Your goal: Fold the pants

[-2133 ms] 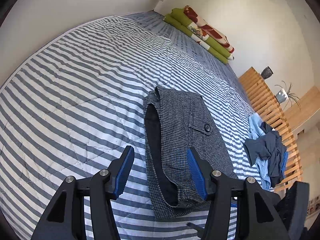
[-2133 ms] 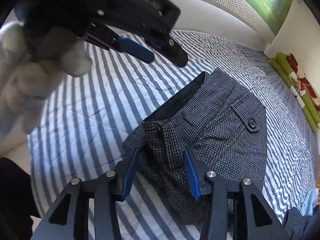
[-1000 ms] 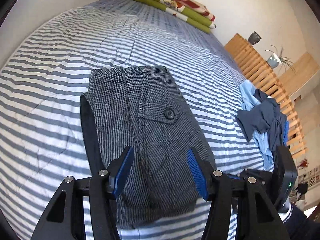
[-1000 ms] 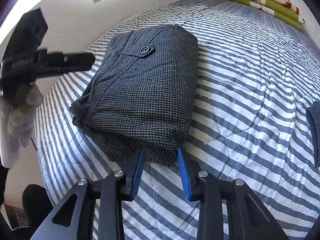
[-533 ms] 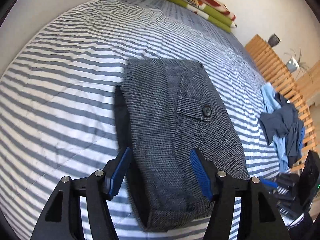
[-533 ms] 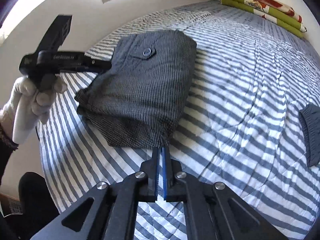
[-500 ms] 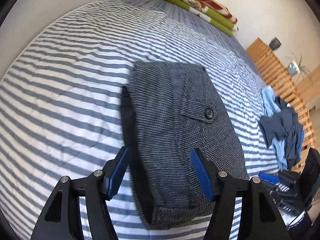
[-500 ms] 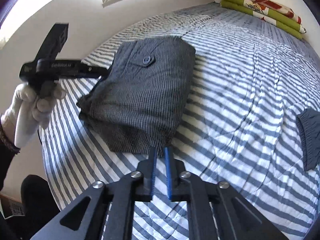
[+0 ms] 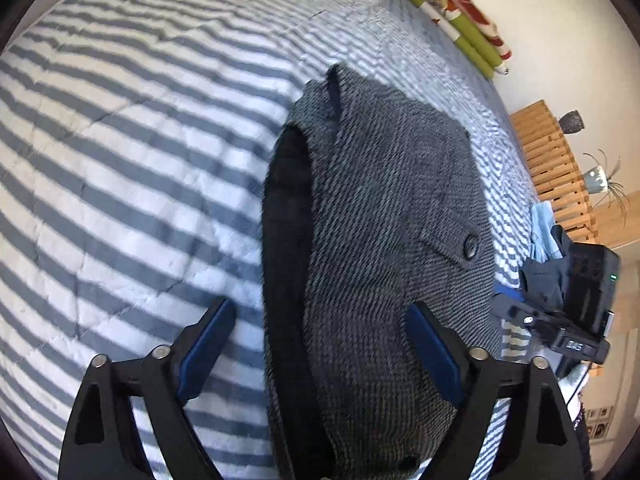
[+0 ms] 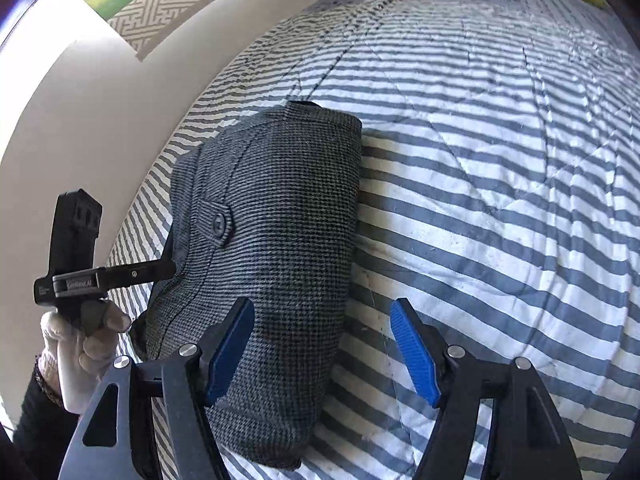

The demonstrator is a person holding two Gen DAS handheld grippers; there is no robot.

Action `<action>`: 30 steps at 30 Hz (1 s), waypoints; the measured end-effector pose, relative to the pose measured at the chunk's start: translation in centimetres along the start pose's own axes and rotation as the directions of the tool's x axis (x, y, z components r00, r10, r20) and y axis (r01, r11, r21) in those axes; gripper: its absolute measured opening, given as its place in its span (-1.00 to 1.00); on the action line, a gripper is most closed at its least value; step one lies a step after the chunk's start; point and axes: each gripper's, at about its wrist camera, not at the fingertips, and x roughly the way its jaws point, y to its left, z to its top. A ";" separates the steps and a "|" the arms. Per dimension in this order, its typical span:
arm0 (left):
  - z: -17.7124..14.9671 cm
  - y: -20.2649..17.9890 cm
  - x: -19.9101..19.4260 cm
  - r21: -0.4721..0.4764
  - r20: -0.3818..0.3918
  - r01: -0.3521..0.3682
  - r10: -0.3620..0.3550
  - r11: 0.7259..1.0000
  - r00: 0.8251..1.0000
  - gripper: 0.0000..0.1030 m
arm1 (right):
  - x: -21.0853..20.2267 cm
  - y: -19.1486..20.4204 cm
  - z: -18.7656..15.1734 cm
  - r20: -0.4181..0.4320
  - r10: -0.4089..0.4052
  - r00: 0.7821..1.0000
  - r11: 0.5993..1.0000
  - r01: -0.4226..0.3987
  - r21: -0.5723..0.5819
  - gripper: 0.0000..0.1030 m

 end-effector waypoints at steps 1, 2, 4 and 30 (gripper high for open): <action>0.2 0.0 0.3 0.001 -0.001 0.007 -0.007 1.000 1.000 0.82 | 0.5 -0.4 0.2 -0.005 0.024 1.000 1.000 -0.024 0.012 0.30; 0.3 0.0 0.4 -0.001 0.005 0.009 -0.009 1.000 1.000 0.82 | 0.8 -0.7 0.2 0.004 0.056 0.998 0.998 -0.056 0.020 0.33; 0.5 0.0 0.5 -0.012 0.022 0.024 -0.024 1.000 0.999 0.82 | 1.0 -0.7 0.2 0.011 0.124 0.992 0.992 -0.124 0.031 0.34; 0.8 -0.5 2.0 -0.036 0.080 0.089 -0.085 0.995 0.993 -0.17 | 2.0 0.4 0.3 0.041 0.155 0.987 0.973 -0.159 0.167 -0.06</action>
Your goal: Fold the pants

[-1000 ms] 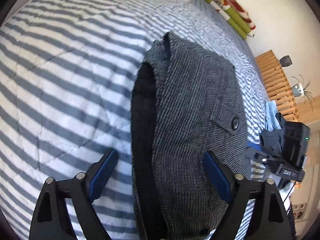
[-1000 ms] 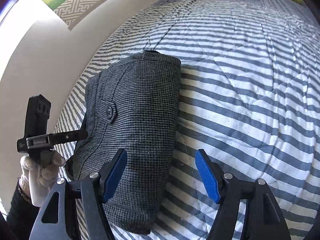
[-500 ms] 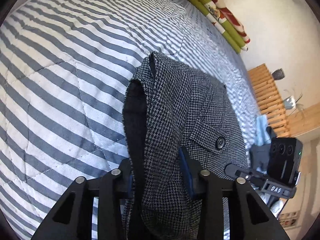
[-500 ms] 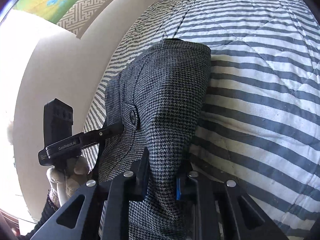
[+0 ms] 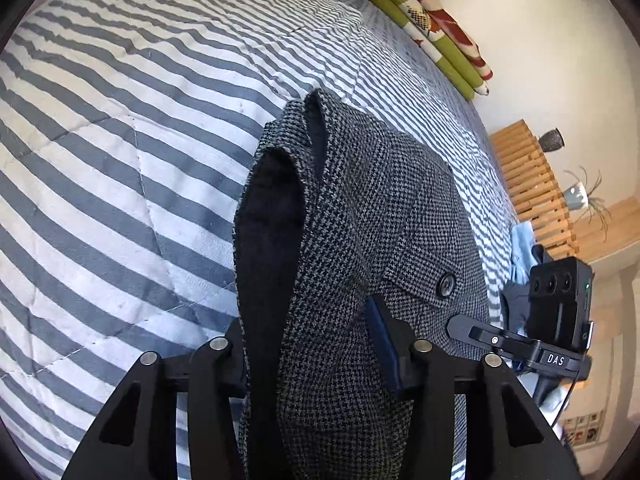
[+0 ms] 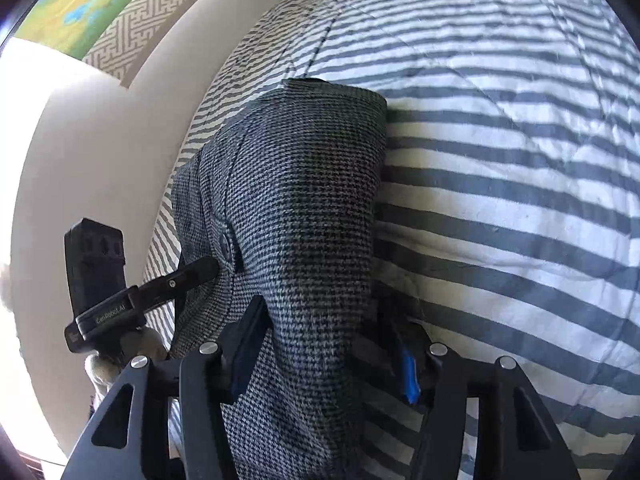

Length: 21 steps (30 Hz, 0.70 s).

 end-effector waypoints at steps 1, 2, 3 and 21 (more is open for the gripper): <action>0.1 0.0 0.0 -0.007 0.003 0.010 -0.010 1.000 1.000 -0.23 | 0.4 0.4 0.1 -0.011 0.028 1.000 1.000 -0.028 0.002 -0.54; 0.1 -0.1 -0.2 -0.007 0.010 0.011 -0.011 1.000 1.000 -0.34 | 0.5 1.3 0.0 -0.003 0.009 1.000 1.000 -0.009 -0.014 -0.61; 0.1 -0.2 -0.5 -0.001 0.015 0.012 -0.012 1.000 1.000 -0.40 | 0.3 2.5 -0.1 0.019 -0.027 0.999 0.998 0.028 -0.056 -0.62; 11.2 4.7 -16.1 0.028 0.225 -0.030 0.022 0.999 0.974 -0.45 | 3.8 22.2 5.3 0.202 0.070 0.977 0.949 -0.002 -0.317 -0.74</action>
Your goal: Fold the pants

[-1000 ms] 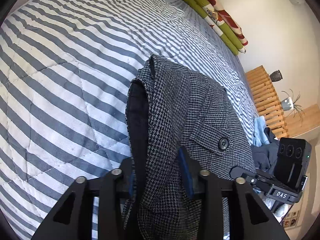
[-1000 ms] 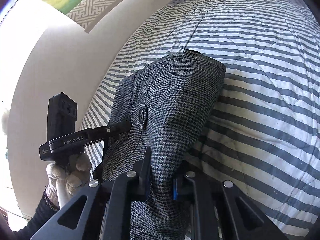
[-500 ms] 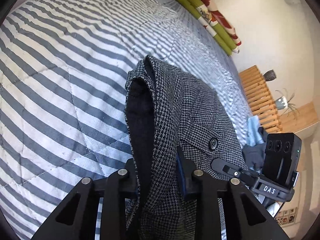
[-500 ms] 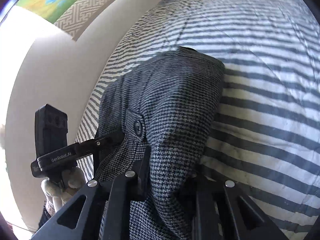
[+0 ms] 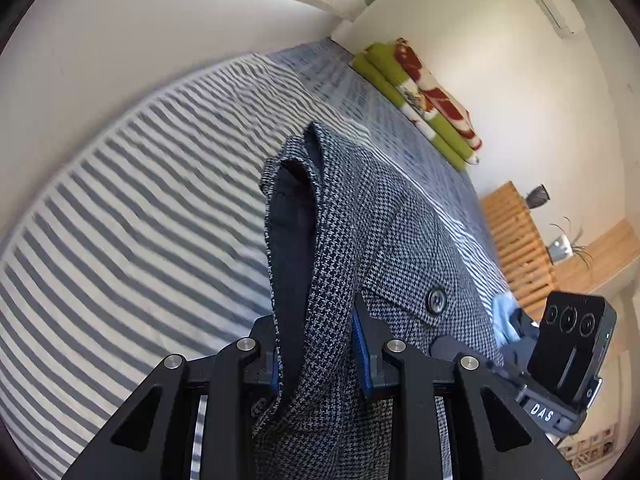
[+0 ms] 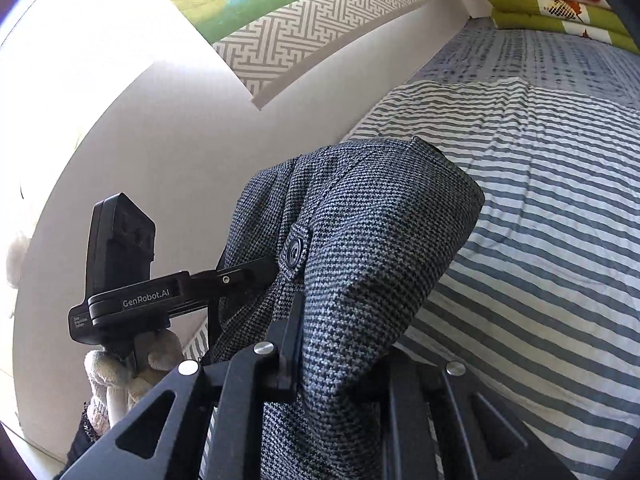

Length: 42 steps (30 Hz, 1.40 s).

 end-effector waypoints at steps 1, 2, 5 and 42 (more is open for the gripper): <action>1.2 0.7 -0.2 0.007 0.010 -0.017 0.017 1.000 1.000 -0.45 | 1.4 0.2 0.7 0.006 0.006 1.000 1.000 -0.006 0.011 -0.74; 2.3 1.6 -0.4 0.011 0.018 -0.029 0.028 1.000 0.999 -0.45 | 2.7 0.2 1.3 0.013 0.014 1.000 1.000 -0.014 0.022 -0.74; 5.8 4.4 0.7 0.059 0.018 -0.081 0.080 0.995 0.997 -0.43 | 6.6 -0.2 2.1 0.029 0.011 1.000 0.999 -0.013 0.044 -0.74; -2.6 6.9 -0.2 0.067 -0.017 -0.121 0.122 0.990 0.992 -0.35 | 6.2 -0.9 -1.3 -0.042 -0.223 0.974 0.964 0.214 -0.159 -0.62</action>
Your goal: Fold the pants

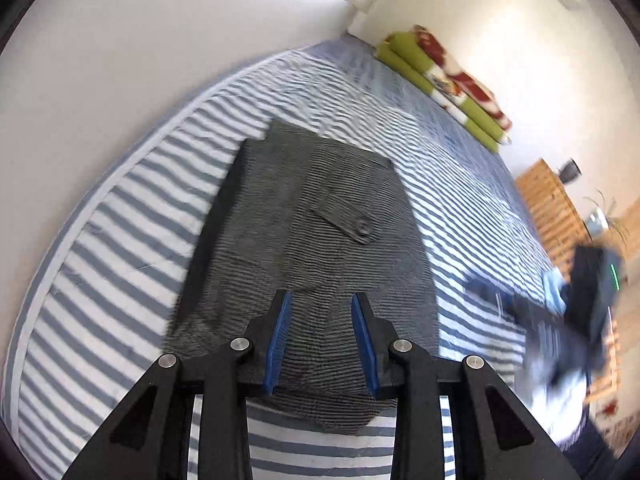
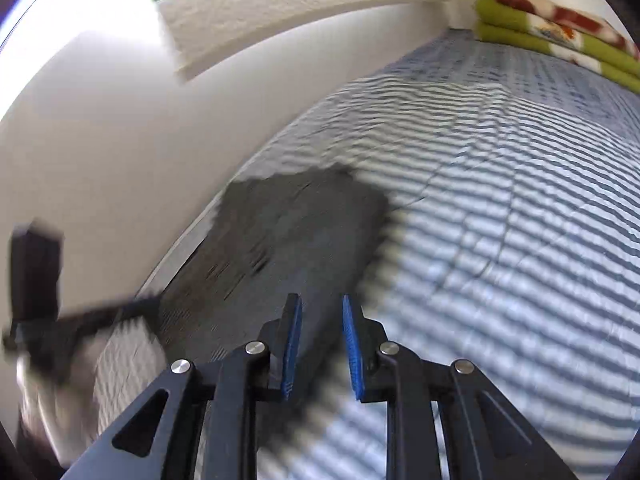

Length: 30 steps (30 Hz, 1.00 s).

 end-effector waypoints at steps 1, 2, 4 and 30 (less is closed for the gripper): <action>-0.1 0.4 0.2 -0.019 -0.015 -0.001 0.001 1.000 1.000 -0.35 | 0.1 0.9 -0.6 -0.017 0.022 1.000 1.000 -0.022 -0.005 -0.62; -0.6 0.7 0.8 -0.016 -0.027 -0.023 0.023 1.000 0.999 -0.35 | 0.8 1.8 -1.4 -0.045 0.045 0.998 0.999 -0.045 -0.006 -0.62; -1.2 0.9 2.5 0.016 -0.062 -0.101 0.101 0.995 0.993 -0.35 | 2.5 3.6 -3.4 -0.103 0.020 0.994 0.999 -0.023 -0.026 -0.62; -24.2 -28.4 -21.5 0.145 0.159 -0.236 0.212 0.961 0.964 0.40 | -30.1 2.4 -17.0 0.028 -0.268 0.963 0.963 0.266 0.049 -0.05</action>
